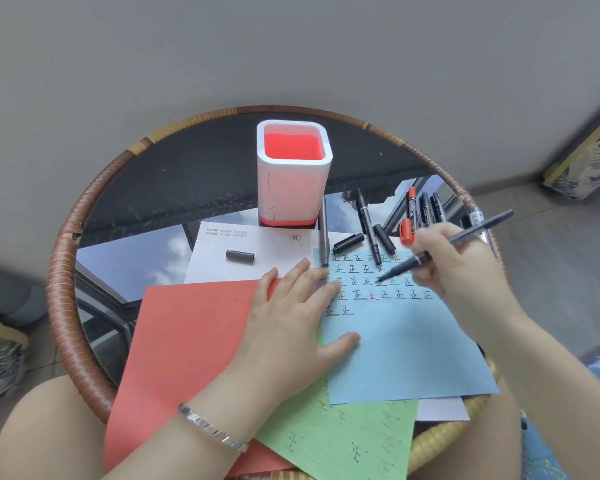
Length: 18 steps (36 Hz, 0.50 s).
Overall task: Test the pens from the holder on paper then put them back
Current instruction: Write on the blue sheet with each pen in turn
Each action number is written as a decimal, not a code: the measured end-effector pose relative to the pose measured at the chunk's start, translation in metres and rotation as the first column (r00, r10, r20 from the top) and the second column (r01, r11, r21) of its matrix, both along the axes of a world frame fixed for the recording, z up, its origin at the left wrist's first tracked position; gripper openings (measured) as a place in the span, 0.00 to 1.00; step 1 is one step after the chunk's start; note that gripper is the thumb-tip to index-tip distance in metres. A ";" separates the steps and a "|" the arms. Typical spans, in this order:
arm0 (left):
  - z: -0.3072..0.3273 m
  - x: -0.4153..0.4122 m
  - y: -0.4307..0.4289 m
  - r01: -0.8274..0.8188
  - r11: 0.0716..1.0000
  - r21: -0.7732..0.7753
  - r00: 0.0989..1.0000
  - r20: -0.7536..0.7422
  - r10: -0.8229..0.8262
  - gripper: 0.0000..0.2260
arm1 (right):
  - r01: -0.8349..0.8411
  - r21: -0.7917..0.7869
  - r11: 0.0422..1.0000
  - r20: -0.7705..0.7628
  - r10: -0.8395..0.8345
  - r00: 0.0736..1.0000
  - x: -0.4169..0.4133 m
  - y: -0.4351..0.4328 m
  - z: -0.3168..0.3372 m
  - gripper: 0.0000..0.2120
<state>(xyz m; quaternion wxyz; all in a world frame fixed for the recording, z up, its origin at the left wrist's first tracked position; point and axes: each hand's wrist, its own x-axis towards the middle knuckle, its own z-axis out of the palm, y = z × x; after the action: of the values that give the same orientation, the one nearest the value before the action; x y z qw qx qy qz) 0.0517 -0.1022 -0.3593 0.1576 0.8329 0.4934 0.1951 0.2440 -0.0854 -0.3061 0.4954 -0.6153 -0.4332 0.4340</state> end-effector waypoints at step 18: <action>-0.001 0.000 0.000 -0.012 1.000 -0.010 1.000 0.004 0.012 0.30 | 0.086 0.181 0.980 0.137 -0.112 0.984 -0.048 -0.031 -0.022 0.12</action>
<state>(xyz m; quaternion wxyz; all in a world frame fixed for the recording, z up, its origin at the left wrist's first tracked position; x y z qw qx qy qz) 0.0516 -0.1019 -0.3604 0.1616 0.8286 0.4992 0.1953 0.1963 -0.1160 -0.3281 0.5352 -0.6205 -0.4735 0.3229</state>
